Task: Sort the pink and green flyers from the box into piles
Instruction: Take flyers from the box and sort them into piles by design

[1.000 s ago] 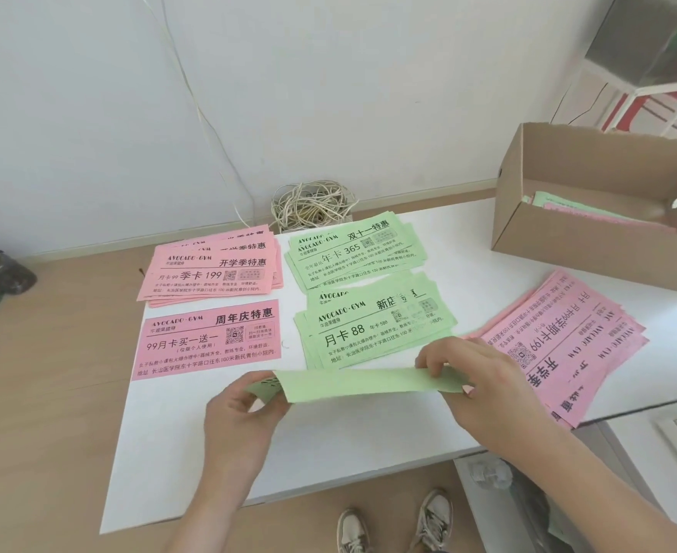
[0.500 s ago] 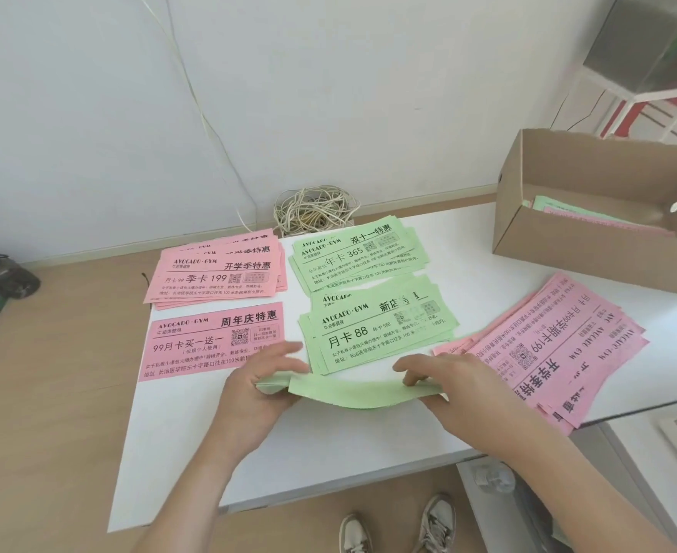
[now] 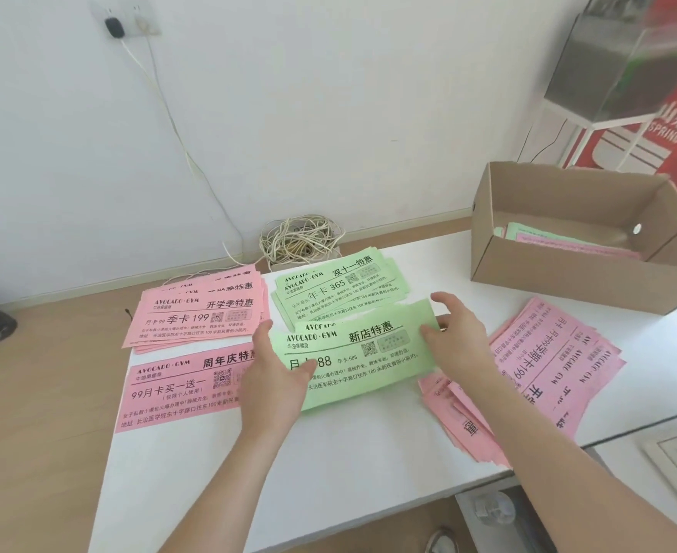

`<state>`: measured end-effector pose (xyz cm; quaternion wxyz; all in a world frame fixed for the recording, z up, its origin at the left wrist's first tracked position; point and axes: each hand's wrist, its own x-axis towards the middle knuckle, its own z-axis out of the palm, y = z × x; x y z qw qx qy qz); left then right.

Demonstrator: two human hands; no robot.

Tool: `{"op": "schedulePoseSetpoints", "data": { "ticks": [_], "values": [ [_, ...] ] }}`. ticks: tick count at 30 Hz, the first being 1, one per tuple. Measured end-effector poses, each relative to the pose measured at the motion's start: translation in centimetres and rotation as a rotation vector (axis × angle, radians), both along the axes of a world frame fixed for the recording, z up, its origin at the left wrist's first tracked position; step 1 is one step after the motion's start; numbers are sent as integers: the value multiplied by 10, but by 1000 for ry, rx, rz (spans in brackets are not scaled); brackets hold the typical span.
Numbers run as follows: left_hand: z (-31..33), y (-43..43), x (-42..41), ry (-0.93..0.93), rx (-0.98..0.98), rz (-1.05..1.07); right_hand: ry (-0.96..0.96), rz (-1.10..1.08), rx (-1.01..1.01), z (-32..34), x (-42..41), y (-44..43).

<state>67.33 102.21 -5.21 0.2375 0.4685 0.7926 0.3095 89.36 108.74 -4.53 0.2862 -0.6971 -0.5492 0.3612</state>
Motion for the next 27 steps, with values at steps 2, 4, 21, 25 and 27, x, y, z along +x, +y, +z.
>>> {"op": "schedulePoseSetpoints", "data": {
  "ticks": [2,4,21,25,27],
  "values": [
    [-7,3,-3,240,-19,-37,-161,53,-8,-8,0,4],
    [-18,3,-7,487,2,-169,-404,151,-39,-12,2,-2],
    [-15,14,86,512,126,-973,-624,126,-194,-5,115,-107],
    [-11,15,161,622,20,-1332,-608,149,-203,-15,121,-113],
    [-21,20,180,695,-30,-1375,-665,183,-195,-21,124,-115]
  ]
}}
